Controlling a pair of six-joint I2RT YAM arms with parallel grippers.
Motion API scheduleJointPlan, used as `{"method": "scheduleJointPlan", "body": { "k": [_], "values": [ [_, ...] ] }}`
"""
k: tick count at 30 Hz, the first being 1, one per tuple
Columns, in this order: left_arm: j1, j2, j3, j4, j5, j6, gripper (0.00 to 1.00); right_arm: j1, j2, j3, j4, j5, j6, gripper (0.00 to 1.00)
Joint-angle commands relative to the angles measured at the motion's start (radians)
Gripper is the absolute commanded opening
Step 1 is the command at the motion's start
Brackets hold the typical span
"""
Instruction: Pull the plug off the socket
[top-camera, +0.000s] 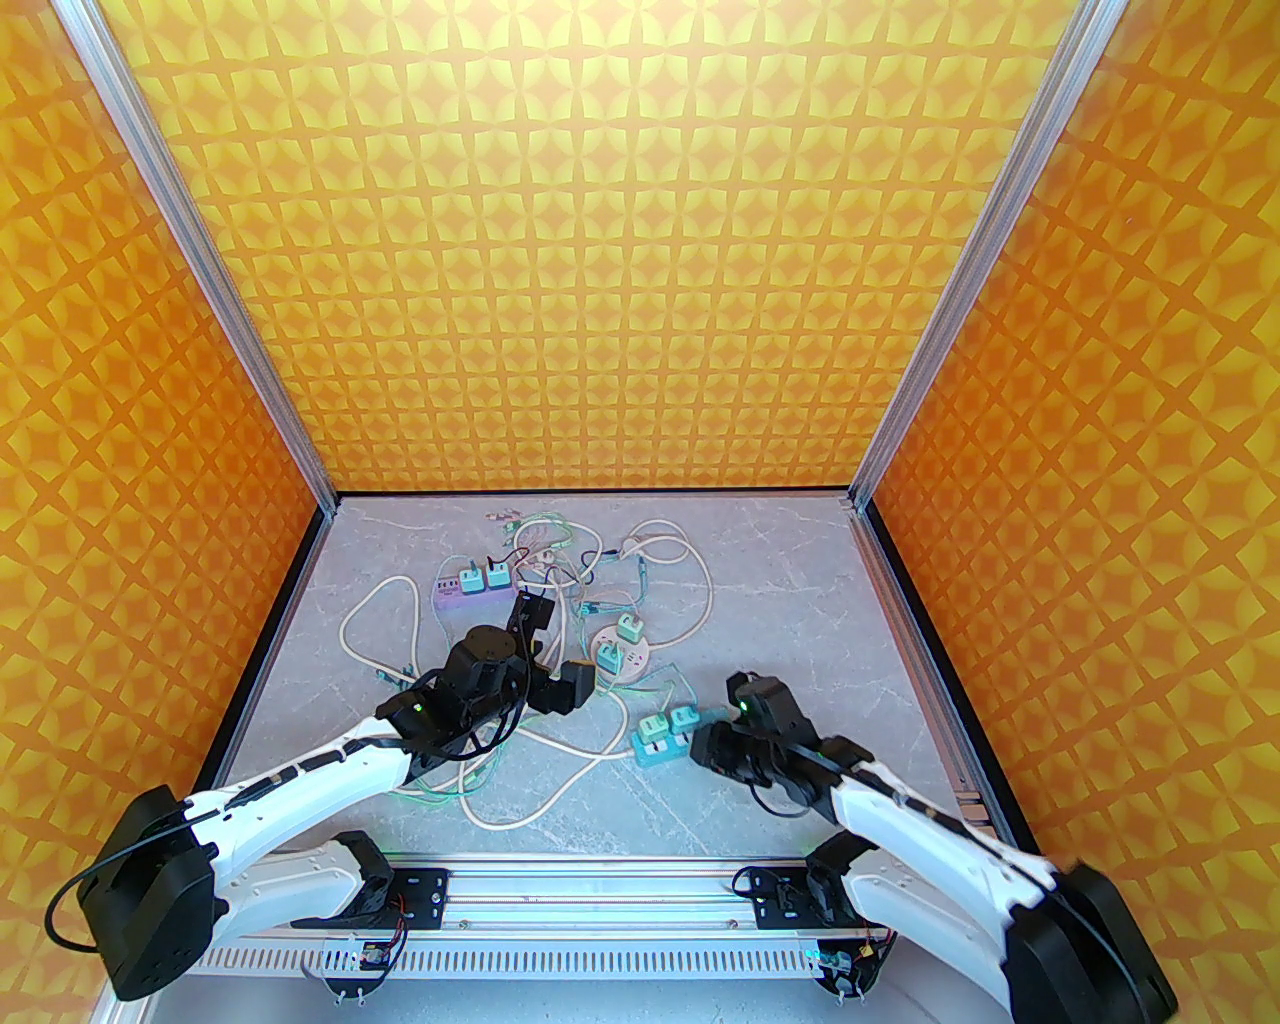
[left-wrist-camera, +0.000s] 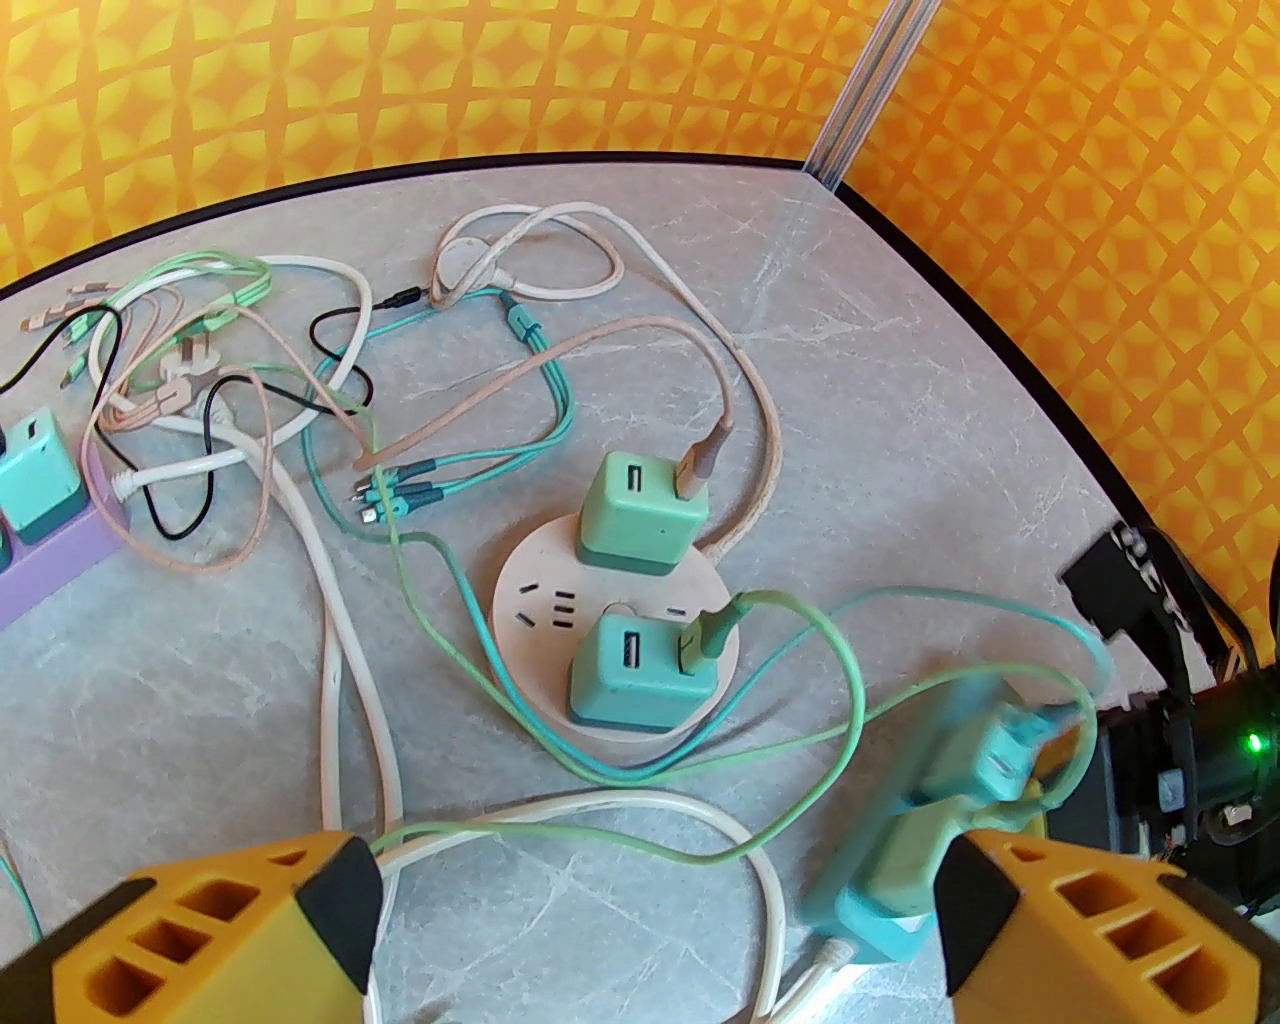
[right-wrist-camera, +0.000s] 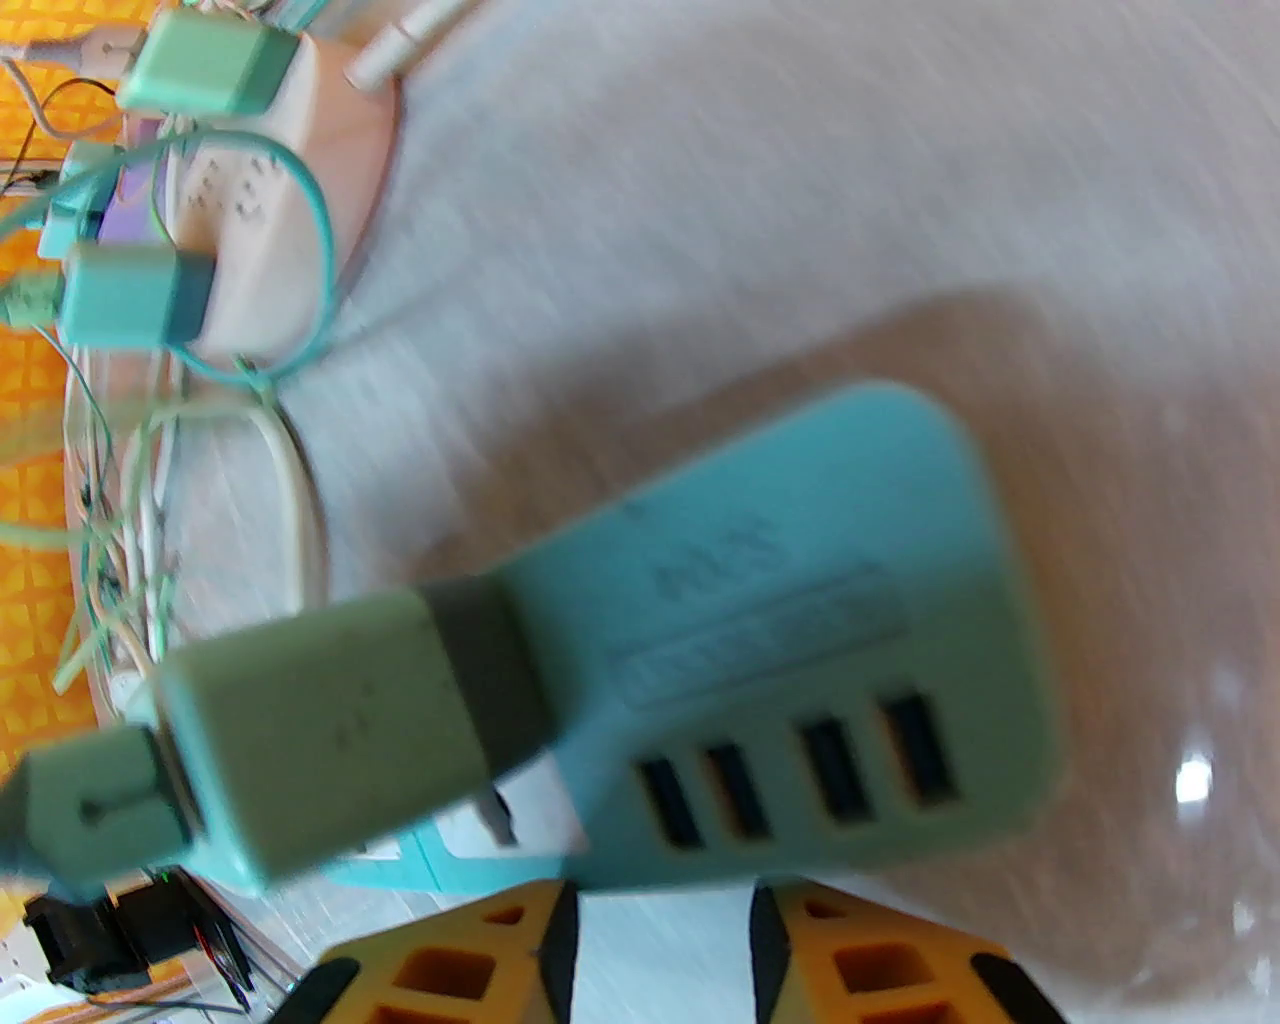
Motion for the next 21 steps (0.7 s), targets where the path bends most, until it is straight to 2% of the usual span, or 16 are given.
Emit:
{"method": "scheduleJointPlan", "body": {
  "k": [1,10,16,21],
  "values": [
    [-0.028,0.025,0.039,-0.026,-0.012,0.047,0.93,0.007,0.111,0.095,0.092,0.011,-0.054,0.36],
    [-0.098,0.134,0.067,-0.032,0.013,0.098,0.78,0.005,0.347,0.314,0.048,0.028,-0.155,0.36],
    [-0.149,0.247,0.099,-0.014,0.02,0.127,0.73,0.005,0.364,0.345,0.028,0.051,-0.176,0.36],
    [-0.156,0.343,0.139,0.0,0.019,0.146,0.68,0.005,0.335,0.326,0.015,0.069,-0.169,0.37]
  ]
}}
